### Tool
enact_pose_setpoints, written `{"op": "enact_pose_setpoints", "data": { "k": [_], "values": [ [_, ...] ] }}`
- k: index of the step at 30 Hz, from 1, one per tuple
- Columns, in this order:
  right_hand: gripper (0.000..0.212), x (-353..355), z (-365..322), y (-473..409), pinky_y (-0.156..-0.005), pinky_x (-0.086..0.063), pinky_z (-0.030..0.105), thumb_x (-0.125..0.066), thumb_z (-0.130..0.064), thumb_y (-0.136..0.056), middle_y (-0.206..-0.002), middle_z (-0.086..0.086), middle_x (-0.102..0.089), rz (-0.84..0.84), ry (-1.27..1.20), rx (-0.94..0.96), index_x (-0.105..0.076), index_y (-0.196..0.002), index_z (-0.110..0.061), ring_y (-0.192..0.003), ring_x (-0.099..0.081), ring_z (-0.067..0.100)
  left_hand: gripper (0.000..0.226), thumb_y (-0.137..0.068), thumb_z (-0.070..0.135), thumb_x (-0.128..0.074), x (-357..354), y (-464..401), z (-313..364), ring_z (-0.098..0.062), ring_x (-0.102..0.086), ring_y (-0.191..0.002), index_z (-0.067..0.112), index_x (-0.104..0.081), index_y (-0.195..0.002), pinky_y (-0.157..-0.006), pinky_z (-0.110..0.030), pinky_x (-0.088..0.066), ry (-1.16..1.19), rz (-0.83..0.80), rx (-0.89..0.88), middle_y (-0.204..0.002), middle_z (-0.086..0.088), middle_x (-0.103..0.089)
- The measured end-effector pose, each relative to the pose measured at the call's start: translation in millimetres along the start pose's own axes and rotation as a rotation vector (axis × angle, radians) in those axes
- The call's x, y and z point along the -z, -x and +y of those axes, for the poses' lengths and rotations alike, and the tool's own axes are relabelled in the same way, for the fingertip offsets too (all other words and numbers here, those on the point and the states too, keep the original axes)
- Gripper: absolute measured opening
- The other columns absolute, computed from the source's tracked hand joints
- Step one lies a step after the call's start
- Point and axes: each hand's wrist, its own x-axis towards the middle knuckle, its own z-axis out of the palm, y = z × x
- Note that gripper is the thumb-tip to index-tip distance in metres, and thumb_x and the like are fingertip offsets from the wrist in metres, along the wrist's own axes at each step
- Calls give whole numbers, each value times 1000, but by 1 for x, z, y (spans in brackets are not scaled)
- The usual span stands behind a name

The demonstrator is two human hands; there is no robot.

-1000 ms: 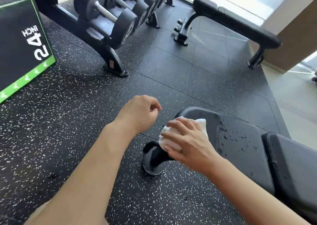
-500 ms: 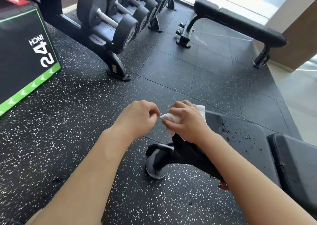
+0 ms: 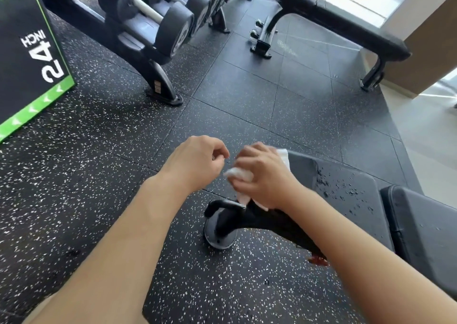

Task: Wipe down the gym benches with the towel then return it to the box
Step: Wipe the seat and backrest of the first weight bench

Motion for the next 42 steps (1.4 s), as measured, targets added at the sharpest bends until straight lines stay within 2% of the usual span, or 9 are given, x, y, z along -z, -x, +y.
{"op": "enact_pose_setpoints", "data": {
  "k": [3,7,14,23,26,29,34,38,42],
  "values": [
    [31,8,20,-42,-85,-48,37,-64,-58,-86,-88,-10,-66,-82,11,-268,-69,-79,-28,-94,-60,20,17,-96,24,-64,-3,4,4,-18,-70,-81,33,-78,-100,-81,-37,-59,-6,-7,-6,-85,12,-73],
    [32,18,50,-55,-78,-55,35,-67,-57,-79,-84,-2,-72,-115,-118,-559,-75,-87,-27,-89,-69,24,18,-95,25,-64,-8,7,7,-15,-68,-79,34,-78,-99,-83,-36,-58,-15,-20,-17,-77,20,-65],
    [27,10,28,15,-100,-39,39,-63,-43,-100,-119,-9,-61,267,-140,-288,-71,-122,-30,-114,-47,19,18,-96,24,-65,-13,6,12,-17,-65,-74,34,-79,-102,-82,-37,-59,-3,-14,-47,-77,17,-65],
    [35,-8,-11,137,-106,-26,24,-49,-51,-105,-133,-9,-52,263,-61,-78,-62,-128,-28,-119,-47,22,22,-93,18,-68,-42,0,27,-10,-67,-96,29,-75,-111,-90,-36,-55,77,33,-213,-105,15,-73],
    [31,-4,7,137,-101,-35,33,-54,-43,-103,-129,-7,-55,305,-52,-103,-62,-128,-27,-115,-49,23,30,-91,17,-72,-58,2,29,-8,-61,-114,26,-73,-120,-102,-26,-47,71,-23,-326,-123,14,-64],
    [33,10,41,122,-100,-40,44,-52,-43,-96,-126,-12,-54,346,-125,-323,-61,-126,-34,-116,-47,22,36,-91,22,-73,-69,3,27,-8,-52,-129,24,-70,-126,-110,-10,-31,44,-45,-341,-136,12,-55],
    [30,20,73,108,-105,-35,44,-59,-34,-101,-129,-6,-56,402,-126,-575,-65,-131,-31,-121,-47,27,40,-94,23,-72,-83,7,34,-15,-46,-138,21,-65,-133,-120,-26,-30,2,-45,-362,-146,9,-50],
    [36,13,29,91,-100,-39,47,-57,-38,-100,-130,-6,-54,351,-129,-418,-61,-135,-29,-118,-45,25,33,-97,20,-68,-81,3,31,-11,-50,-134,21,-66,-130,-118,-34,-39,23,-20,-365,-142,11,-53],
    [44,2,5,96,-94,-41,48,-55,-42,-97,-131,-3,-54,299,-130,-216,-59,-137,-24,-116,-46,26,30,-91,36,-62,-74,0,26,-6,-58,-125,31,-61,-120,-104,-42,-51,93,10,-331,-134,20,-59]
  ]
}}
